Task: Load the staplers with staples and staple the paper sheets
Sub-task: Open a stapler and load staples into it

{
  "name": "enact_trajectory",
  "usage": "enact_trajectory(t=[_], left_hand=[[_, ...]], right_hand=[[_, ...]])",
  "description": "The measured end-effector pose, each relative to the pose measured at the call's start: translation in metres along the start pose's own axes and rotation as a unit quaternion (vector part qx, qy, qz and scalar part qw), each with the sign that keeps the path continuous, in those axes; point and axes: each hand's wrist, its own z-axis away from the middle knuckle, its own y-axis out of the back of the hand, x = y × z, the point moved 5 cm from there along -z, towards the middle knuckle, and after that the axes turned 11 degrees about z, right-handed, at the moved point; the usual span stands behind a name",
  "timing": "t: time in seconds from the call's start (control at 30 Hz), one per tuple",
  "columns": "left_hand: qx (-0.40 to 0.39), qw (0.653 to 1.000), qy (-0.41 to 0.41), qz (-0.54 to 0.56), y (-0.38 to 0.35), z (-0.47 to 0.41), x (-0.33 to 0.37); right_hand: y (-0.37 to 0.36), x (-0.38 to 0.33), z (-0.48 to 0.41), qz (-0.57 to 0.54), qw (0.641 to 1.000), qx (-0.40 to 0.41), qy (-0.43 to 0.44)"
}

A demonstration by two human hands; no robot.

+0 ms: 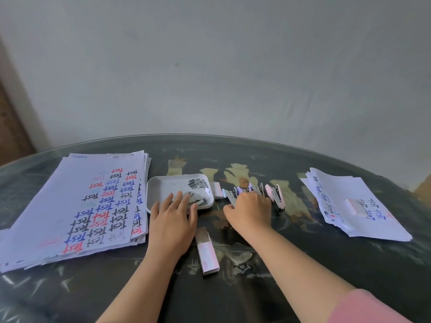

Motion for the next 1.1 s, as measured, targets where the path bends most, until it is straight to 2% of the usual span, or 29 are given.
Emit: enact_trajectory(t=[0.1, 0.2, 0.33, 0.43, 0.53, 0.8, 0.9, 1.03, 1.1], left_hand=[[0.012, 1.000, -0.020, 0.016, 0.003, 0.001, 0.002], [0.044, 0.996, -0.065, 0.040, 0.015, 0.010, 0.011], [0.048, 0.991, -0.056, 0.113, 0.037, 0.059, 0.023], [0.048, 0.981, -0.051, 0.182, 0.048, 0.125, 0.034], [0.052, 0.979, -0.034, 0.193, 0.049, 0.173, 0.038], [0.042, 0.987, -0.016, 0.157, 0.037, 0.190, 0.036], [0.045, 0.987, -0.005, 0.153, 0.039, 0.188, 0.037], [0.046, 0.987, 0.007, 0.154, 0.042, 0.187, 0.040], [0.030, 0.989, 0.021, 0.144, 0.041, 0.187, 0.040]], right_hand=[[0.008, 0.015, 0.011, -0.055, 0.998, 0.014, -0.018], [0.020, 0.028, 0.047, -0.128, 0.992, 0.015, 0.002], [0.020, 0.038, 0.123, -0.163, 0.986, -0.003, 0.037], [0.018, 0.039, 0.175, -0.200, 0.977, 0.066, 0.036], [0.020, 0.033, 0.208, -0.205, 0.974, 0.083, 0.044], [0.018, 0.015, 0.238, -0.147, 0.988, 0.037, 0.036], [0.018, 0.014, 0.240, -0.172, 0.985, 0.005, 0.023], [0.020, 0.022, 0.225, -0.233, 0.971, -0.042, -0.043], [0.016, 0.021, 0.214, -0.240, 0.967, -0.074, -0.033]])
